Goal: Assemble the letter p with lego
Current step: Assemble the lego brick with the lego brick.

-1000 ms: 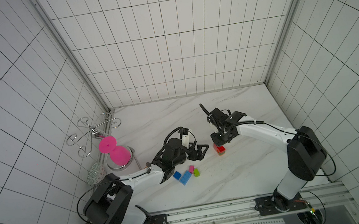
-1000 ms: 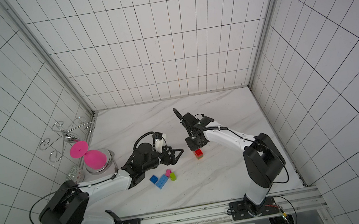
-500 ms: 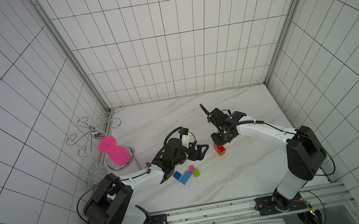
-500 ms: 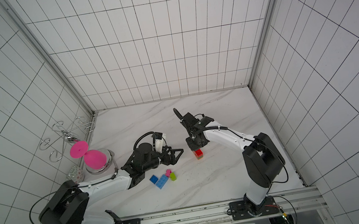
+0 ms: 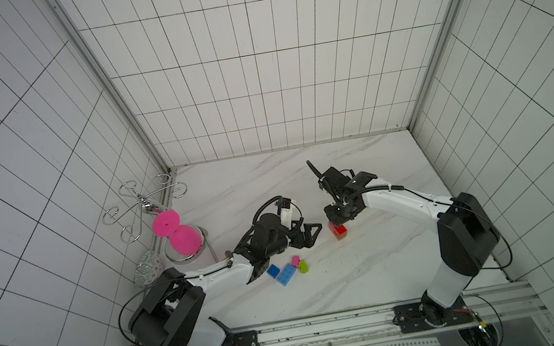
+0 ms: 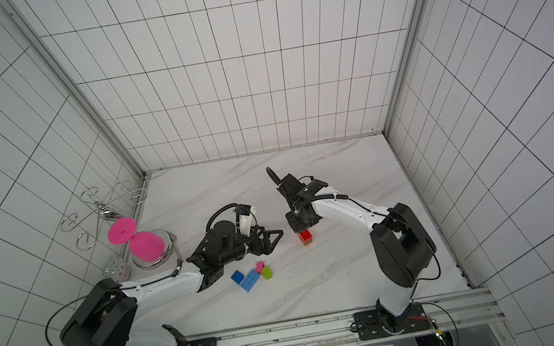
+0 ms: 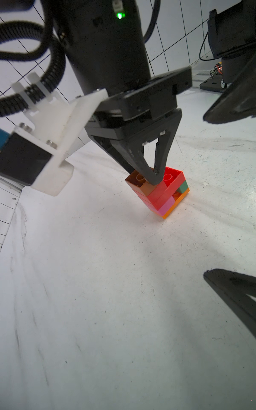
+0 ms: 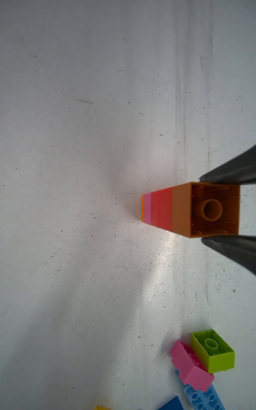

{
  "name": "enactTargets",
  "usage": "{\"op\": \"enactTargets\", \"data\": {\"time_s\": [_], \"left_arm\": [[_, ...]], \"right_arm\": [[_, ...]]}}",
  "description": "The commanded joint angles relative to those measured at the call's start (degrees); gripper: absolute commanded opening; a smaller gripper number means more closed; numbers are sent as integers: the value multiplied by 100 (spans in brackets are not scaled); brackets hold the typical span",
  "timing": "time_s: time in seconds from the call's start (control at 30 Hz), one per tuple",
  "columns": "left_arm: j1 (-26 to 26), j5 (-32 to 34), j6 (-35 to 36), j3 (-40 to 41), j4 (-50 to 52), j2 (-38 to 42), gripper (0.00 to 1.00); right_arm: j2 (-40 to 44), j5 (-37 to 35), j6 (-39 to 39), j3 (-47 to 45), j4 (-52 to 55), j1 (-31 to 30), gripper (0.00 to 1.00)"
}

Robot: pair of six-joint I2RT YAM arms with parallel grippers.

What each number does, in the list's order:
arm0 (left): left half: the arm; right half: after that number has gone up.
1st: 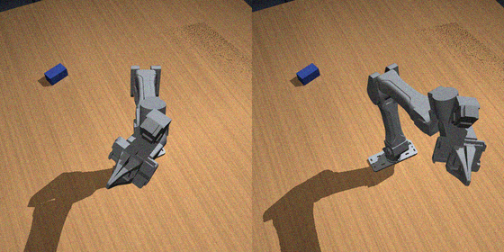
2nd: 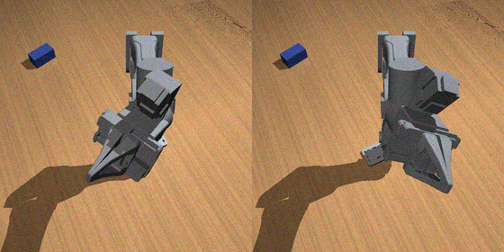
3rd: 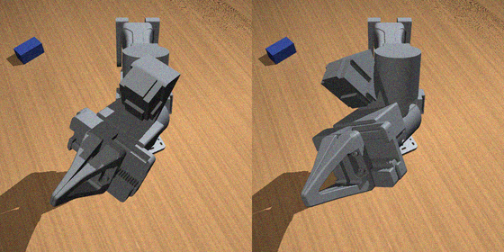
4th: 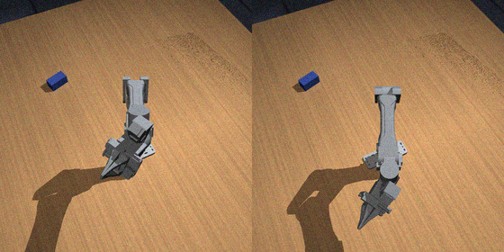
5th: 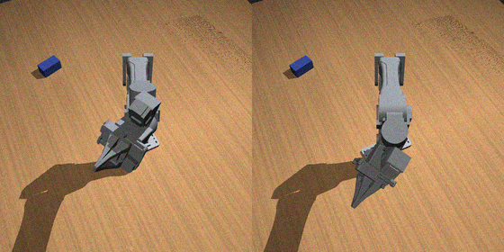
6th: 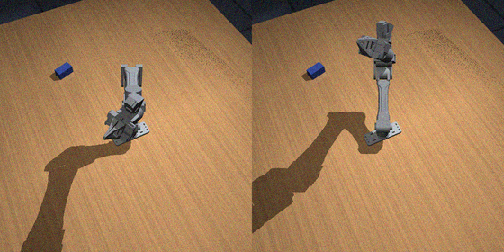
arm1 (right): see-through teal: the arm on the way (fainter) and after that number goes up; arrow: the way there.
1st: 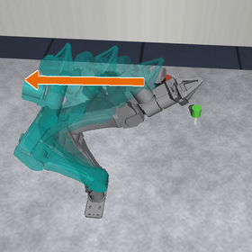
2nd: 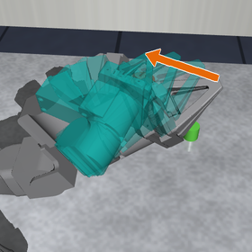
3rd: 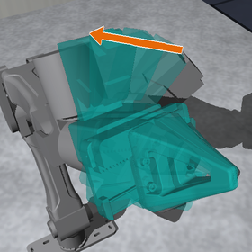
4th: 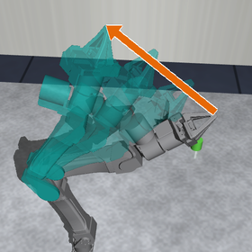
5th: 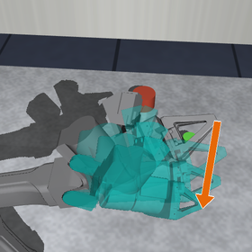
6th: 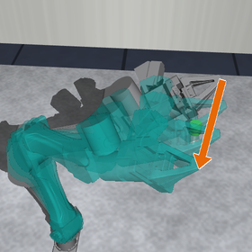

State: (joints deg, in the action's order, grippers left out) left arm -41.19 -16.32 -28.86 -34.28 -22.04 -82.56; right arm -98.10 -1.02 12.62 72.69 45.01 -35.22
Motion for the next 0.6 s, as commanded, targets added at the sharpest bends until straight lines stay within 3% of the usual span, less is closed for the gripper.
{"op": "enactTargets", "data": {"time_s": [0.0, 0.13, 0.23, 0.33, 0.57], "left_arm": [[23, 69, 92, -42, -43, 90, 97], [15, 78, 95, -42, -40, 78, 97], [15, 92, 92, -40, -46, 63, 97], [19, 85, 96, -45, -42, 78, 97], [19, 240, 180, -31, 20, 91, 97]], "right_arm": [[-717, -57, 21, -586, 421, 39, 7], [-442, -26, 21, -487, 472, 34, 8], [-176, 29, 8, -342, 530, 35, 15], [69, 66, -3, -206, 597, 32, 26], [630, -23, -75, -171, 566, 56, 64]]}}
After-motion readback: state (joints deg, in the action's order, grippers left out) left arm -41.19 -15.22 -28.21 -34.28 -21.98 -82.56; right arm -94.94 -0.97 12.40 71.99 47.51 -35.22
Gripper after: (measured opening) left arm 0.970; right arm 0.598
